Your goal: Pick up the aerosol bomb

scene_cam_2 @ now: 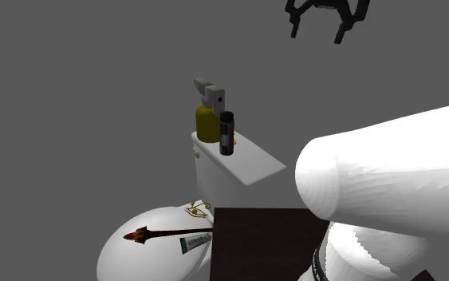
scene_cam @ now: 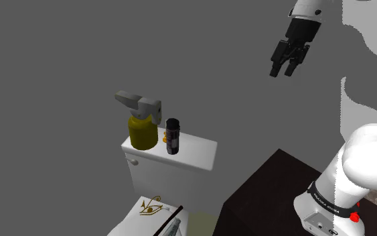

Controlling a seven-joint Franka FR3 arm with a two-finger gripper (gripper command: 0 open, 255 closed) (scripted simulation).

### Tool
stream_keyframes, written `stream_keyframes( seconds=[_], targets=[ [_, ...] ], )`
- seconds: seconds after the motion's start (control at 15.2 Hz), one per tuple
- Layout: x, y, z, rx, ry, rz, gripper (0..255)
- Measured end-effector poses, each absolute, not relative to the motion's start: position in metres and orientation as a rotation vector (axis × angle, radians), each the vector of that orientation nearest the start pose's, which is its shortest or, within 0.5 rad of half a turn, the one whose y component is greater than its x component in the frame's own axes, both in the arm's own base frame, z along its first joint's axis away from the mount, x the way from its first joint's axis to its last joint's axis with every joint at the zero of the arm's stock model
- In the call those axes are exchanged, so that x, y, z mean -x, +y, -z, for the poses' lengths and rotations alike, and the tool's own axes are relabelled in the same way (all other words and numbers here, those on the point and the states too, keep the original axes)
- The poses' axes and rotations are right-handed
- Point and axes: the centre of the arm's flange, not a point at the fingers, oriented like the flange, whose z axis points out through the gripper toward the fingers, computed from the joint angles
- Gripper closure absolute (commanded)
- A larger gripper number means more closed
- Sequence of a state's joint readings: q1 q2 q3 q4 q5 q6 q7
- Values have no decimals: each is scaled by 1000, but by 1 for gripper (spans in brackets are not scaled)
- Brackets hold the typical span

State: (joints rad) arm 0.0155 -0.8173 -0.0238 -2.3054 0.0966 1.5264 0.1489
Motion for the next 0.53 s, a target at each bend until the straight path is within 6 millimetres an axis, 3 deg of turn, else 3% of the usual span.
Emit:
stream_keyframes(
  seconds=[0.13, 0.53],
  targets=[
    [-298, 10, -617, 3020, 215, 43, 0],
    [-353, 43, -578, 3054, 180, 27, 0]
  ],
)
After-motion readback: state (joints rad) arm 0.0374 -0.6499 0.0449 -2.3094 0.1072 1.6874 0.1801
